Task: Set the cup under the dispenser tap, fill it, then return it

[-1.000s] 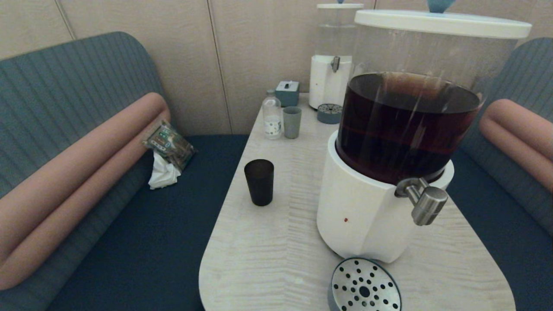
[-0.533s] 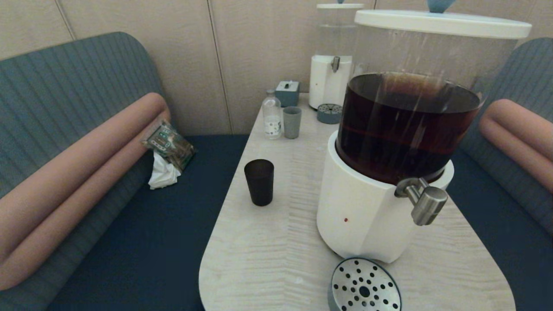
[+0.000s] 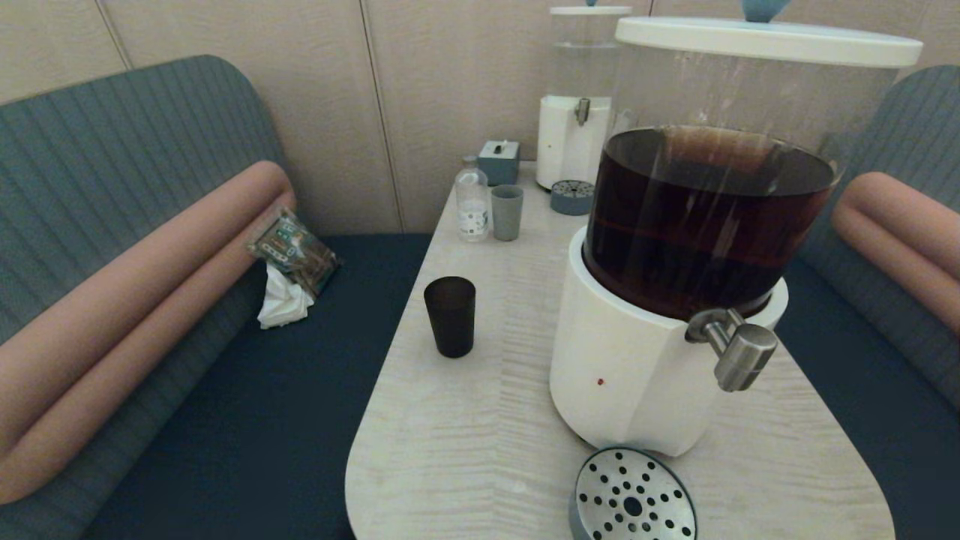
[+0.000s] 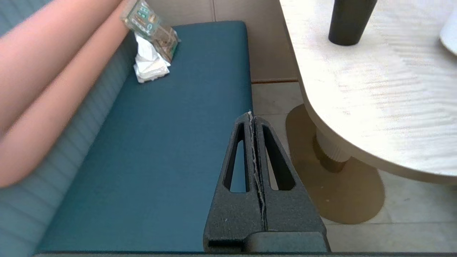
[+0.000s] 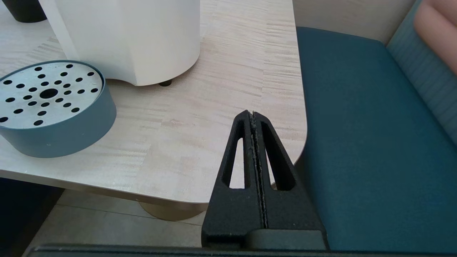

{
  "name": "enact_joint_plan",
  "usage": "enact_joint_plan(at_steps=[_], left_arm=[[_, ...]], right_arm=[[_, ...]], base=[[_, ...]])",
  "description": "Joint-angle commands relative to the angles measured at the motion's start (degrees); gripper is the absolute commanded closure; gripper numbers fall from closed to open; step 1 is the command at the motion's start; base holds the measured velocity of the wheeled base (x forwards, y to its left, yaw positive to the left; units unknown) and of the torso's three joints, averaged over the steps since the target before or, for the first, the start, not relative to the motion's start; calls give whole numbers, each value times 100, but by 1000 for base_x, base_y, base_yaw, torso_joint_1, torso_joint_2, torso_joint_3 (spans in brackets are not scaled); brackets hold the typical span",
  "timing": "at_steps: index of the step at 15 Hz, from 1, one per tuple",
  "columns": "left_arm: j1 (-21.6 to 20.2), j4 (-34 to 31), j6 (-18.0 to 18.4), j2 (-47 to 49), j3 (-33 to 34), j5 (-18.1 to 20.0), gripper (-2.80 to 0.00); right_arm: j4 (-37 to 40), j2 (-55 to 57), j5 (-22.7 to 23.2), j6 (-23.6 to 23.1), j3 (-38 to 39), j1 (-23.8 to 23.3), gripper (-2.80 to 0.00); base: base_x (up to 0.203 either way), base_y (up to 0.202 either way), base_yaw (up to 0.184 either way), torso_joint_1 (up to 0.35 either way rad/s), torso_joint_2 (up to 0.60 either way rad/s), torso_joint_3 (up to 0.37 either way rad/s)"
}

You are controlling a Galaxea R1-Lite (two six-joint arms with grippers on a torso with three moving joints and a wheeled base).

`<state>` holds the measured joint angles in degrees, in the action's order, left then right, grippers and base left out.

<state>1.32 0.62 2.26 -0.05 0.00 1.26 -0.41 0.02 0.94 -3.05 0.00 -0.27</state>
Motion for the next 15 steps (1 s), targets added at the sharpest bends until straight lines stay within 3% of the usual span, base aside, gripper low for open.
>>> enact_joint_plan(at_steps=[1,15], left_arm=[[0,-1,-32,-13,0,-3,0],[0,-9,-32,-13,0,-3,0]], right_arm=[[-2,-2,3,-3,18,0,0],[-2,-2,3,23,18,0,0]], base=[[0,0,0,0,0,0],[0,0,0,0,0,0]])
